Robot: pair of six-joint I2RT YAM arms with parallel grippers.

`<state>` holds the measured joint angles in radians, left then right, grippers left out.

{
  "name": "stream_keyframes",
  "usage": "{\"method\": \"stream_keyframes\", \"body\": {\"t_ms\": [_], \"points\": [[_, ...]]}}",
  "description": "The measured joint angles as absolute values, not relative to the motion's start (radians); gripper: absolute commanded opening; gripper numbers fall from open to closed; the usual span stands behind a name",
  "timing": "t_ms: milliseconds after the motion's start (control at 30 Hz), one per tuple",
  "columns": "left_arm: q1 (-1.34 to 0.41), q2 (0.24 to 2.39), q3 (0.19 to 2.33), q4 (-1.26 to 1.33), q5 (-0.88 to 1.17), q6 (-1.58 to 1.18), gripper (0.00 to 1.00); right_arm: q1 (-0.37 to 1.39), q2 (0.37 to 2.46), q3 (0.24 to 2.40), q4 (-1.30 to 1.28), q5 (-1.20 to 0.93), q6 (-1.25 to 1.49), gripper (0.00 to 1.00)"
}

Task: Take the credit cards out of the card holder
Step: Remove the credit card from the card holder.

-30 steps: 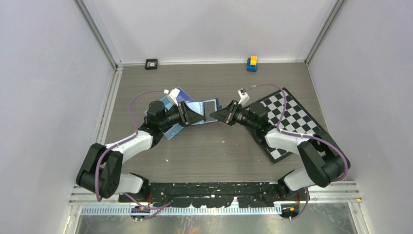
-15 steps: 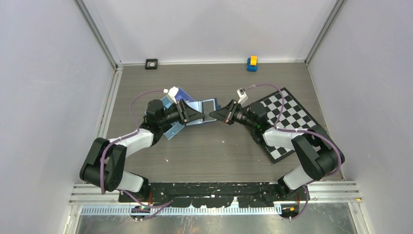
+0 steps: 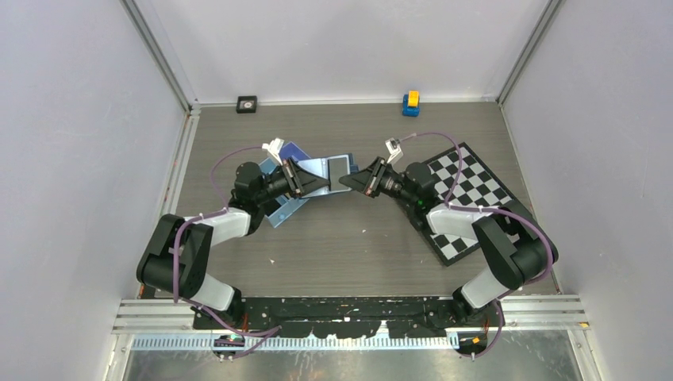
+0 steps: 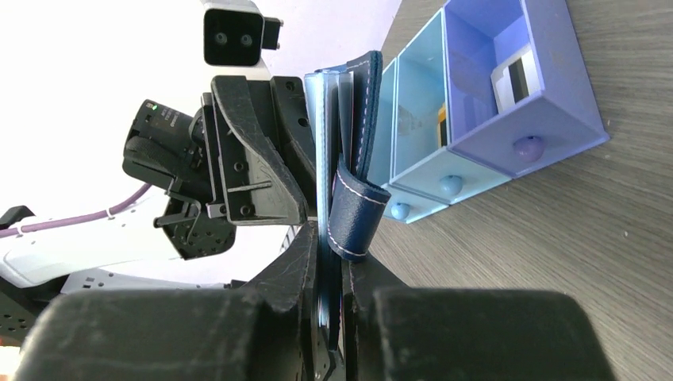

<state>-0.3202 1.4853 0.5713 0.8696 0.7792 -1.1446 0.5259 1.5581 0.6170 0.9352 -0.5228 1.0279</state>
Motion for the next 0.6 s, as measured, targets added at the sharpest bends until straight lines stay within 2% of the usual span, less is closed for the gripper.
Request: {"method": "stream_keyframes", "body": {"t_ms": [467, 600], "points": [[-0.308, 1.475, 0.558, 0.884, 0.757, -1.134, 0.14, 0.529, 1.553, 0.686, 0.800, -0.521, 0.957, 0.00], [-0.308, 1.473, 0.557, 0.853, 0.751, -1.113, 0.21, 0.536, 1.553, 0.697, 0.767, -0.515, 0.933, 0.01]]}}
